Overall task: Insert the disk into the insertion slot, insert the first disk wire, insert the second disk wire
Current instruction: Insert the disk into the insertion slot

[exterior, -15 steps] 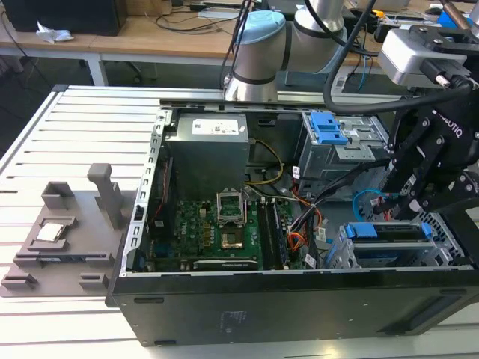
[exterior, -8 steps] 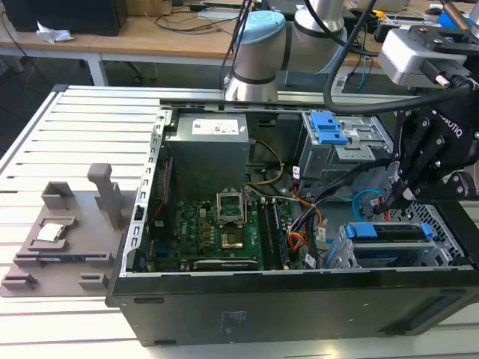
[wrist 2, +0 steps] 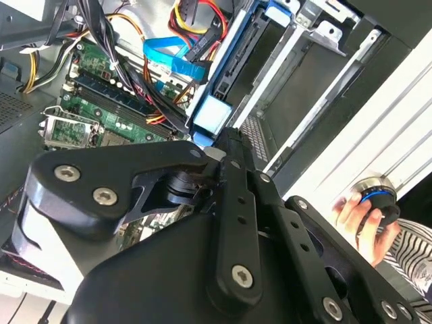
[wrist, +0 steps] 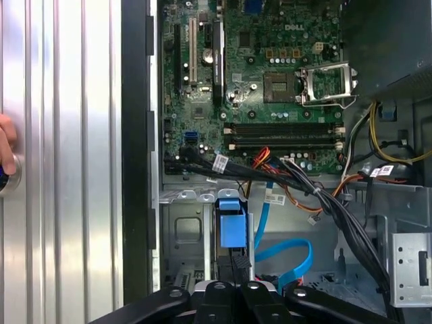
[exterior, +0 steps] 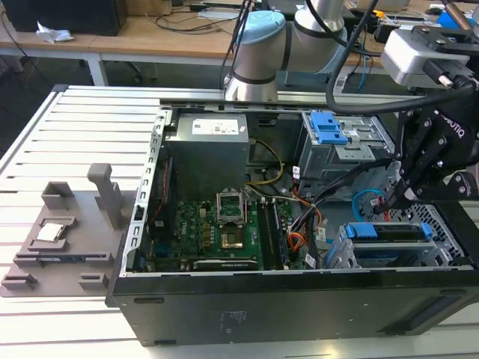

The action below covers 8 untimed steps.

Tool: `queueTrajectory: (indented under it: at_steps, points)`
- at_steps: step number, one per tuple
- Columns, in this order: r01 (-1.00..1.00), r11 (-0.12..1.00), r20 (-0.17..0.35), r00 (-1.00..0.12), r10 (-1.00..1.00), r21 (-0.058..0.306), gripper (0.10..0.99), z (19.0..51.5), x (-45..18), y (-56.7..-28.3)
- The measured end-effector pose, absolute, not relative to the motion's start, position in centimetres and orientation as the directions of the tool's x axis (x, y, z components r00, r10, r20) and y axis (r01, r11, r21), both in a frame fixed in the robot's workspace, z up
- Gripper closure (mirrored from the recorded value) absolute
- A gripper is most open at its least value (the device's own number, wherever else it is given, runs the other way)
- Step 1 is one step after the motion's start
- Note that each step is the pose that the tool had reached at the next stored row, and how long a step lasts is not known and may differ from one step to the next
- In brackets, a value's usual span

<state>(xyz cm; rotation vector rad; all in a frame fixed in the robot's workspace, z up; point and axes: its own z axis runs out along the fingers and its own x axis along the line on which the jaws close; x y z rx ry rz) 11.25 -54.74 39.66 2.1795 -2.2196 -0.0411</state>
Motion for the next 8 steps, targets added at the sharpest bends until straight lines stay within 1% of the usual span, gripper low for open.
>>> queueTrajectory:
  at_steps: [2,8]
  points:
    - [-0.999,0.018,0.004,-0.018,-1.000,0.043,0.980,39.5,12.3,-54.6]
    - [-0.998,0.018,0.004,-0.018,-1.000,0.052,0.980,37.9,14.6,-54.5]
